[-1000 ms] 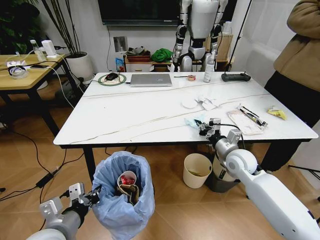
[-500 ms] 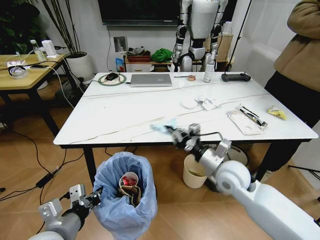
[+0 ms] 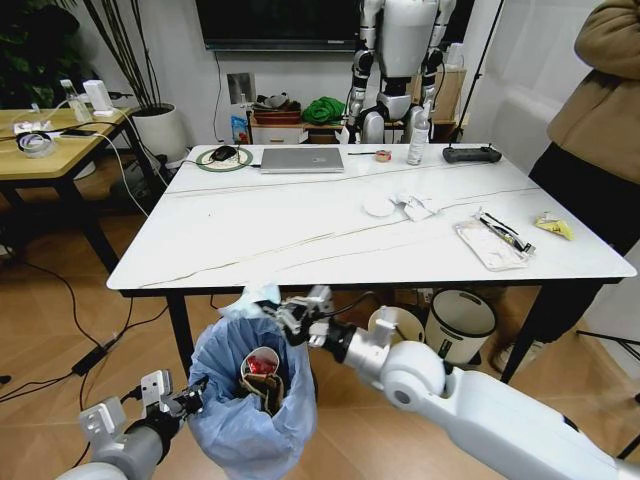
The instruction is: Pick up the trash bin and place the trash from the table into it.
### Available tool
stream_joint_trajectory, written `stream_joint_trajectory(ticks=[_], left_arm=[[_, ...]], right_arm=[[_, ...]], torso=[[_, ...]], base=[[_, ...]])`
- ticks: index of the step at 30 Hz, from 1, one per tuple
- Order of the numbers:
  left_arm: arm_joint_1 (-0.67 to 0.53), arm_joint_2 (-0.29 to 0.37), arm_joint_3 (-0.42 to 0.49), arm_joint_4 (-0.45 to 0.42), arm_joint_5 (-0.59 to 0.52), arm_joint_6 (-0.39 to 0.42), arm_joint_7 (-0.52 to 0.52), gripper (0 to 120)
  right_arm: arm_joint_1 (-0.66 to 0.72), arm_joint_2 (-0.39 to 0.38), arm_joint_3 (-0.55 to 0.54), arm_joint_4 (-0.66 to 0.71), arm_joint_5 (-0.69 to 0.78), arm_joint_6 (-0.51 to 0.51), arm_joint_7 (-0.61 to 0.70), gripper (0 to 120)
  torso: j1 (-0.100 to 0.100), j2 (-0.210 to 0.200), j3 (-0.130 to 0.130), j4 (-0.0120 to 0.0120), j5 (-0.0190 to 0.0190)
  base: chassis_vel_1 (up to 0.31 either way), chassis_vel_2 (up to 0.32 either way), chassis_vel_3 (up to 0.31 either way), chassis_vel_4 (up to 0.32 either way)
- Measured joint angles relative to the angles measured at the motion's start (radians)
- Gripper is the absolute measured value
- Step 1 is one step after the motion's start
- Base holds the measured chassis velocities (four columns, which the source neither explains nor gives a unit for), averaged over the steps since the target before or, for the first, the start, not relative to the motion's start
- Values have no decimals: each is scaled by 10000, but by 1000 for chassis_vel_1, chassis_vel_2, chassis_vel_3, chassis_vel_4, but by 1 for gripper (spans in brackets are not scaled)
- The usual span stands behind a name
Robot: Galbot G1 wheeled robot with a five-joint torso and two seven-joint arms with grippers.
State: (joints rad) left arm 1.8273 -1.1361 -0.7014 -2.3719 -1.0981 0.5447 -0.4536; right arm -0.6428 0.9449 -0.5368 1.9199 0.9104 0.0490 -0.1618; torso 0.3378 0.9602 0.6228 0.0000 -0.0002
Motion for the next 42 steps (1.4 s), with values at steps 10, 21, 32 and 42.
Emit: stream_joint_trajectory(ticks=[10,21,32,42], left_arm=[[-232,42,54,31,-157,105,-136,0],[-317,67,72,114,-169,134,-155,0],[-428,78,29,151,-181,135,-166,0],[-250,62,-12,67,-156,128,-168,0]], right_arm=[[97,89,-729,-296,-545,-57,183,4],[32,-185,-424,-93,-594,-334,177,41],[-83,-419,-412,243,-609,-443,196,84],[-310,-482,353,428,-642,-535,356,100]], torso=[[1,0,0,-1,-1],[1,0,0,-1,2],[1,0,0,-1,2],[1,0,0,-1,3]], base=[[0,0,0,0],[0,0,0,0],[0,0,0,0],[0,0,0,0]])
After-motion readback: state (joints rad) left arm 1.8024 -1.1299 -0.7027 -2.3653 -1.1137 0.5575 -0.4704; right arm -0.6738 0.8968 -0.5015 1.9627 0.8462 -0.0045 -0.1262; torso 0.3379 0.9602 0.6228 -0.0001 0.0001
